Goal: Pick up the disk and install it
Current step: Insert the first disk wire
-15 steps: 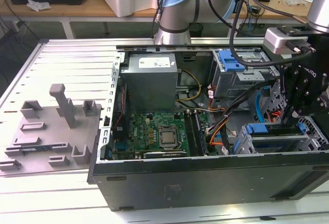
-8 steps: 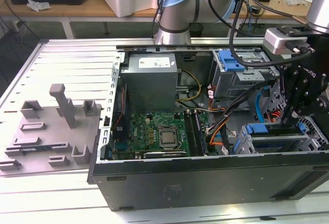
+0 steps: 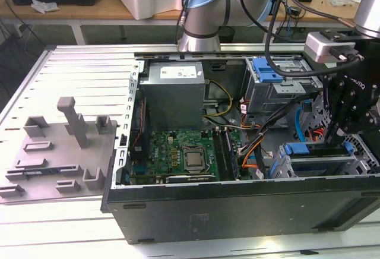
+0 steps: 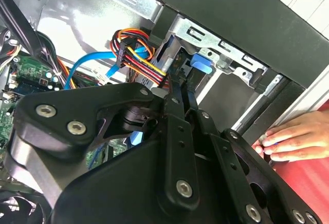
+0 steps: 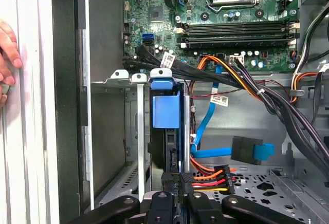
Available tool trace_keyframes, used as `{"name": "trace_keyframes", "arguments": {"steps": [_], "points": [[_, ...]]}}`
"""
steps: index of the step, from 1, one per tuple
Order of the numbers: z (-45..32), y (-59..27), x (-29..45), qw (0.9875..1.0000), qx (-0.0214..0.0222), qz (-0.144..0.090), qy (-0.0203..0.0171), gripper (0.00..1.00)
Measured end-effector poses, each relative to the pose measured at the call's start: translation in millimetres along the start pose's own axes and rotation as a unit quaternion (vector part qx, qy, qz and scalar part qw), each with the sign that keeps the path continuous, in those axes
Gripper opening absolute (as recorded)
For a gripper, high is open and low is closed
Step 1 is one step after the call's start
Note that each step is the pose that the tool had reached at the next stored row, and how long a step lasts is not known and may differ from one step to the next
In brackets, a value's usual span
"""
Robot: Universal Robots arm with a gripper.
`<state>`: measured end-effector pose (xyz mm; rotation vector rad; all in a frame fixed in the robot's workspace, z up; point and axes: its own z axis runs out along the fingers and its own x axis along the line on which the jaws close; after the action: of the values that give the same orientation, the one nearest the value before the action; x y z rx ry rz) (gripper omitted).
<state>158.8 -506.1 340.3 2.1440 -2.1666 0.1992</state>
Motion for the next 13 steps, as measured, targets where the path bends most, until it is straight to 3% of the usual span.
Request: {"name": "trace_keyframes", "arguments": {"steps": [13], "points": [[2.4,-0.4,-0.5,1.0,0.0,0.0,0.0001,0.16]]}}
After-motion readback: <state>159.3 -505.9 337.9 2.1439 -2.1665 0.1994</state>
